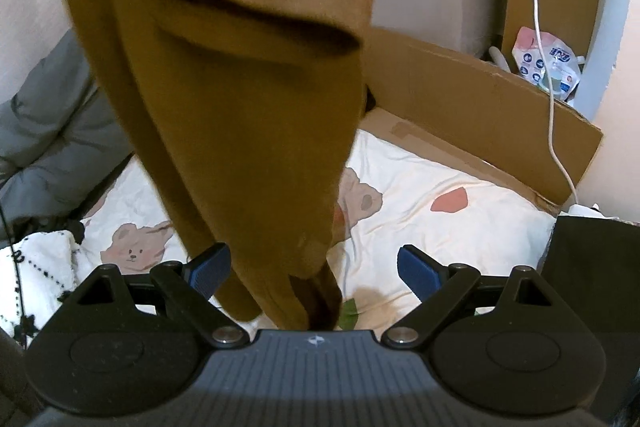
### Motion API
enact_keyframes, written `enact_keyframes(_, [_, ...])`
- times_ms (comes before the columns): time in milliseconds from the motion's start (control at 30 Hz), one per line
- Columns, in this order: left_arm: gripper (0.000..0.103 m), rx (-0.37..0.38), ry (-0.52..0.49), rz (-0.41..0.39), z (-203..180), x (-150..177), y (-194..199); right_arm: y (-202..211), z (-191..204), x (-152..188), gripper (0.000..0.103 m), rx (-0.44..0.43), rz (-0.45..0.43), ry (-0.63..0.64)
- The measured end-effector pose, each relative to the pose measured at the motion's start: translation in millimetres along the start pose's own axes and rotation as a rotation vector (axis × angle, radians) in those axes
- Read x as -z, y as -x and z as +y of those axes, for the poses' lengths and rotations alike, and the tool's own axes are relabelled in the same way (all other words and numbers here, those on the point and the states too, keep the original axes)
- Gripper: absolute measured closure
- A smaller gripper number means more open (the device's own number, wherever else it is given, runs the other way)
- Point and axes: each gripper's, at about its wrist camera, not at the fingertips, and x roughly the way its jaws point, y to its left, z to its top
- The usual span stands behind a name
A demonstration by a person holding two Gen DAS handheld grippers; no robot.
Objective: Fold clothes
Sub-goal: 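Lift the brown shirt high with the left tool to let it hang, then grasp the hanging shirt with the right tool while the left tool holds it up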
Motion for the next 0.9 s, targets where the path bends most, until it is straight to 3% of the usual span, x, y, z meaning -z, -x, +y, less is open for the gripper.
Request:
enact_keyframes(33, [0.101, 0.006, -0.004, 0.0, -3.2, 0.7, 0.6, -0.8, -1.9, 0.4, 0.01, -0.011, 0.001, -0.011])
enact_keyframes(100, [0.101, 0.012, -0.004, -0.003, -6.0, 1.0, 1.6, 0.5, -5.3, -0.3, 0.029, -0.046, -0.005, -0.02])
enact_keyframes(167, [0.101, 0.014, -0.001, -0.007, -6.6, 1.2, 3.6, 2.0, -6.5, -2.2, 0.077, -0.079, 0.005, -0.015])
enact_keyframes(233, [0.101, 0.014, 0.003, -0.013, -6.4, 0.6, 6.0, 5.9, -6.8, -3.2, 0.091, -0.087, -0.004, -0.003])
enact_keyframes(567, [0.101, 0.067, -0.027, -0.051, -37.6, -11.3, 17.7, 70.2, -26.9, -25.9, 0.092, -0.001, -0.226, -0.038])
enact_keyframes(900, [0.101, 0.066, -0.056, -0.119, -72.3, -23.1, 64.6, 148.9, -30.7, -40.6, 0.092, 0.095, -0.427, -0.016])
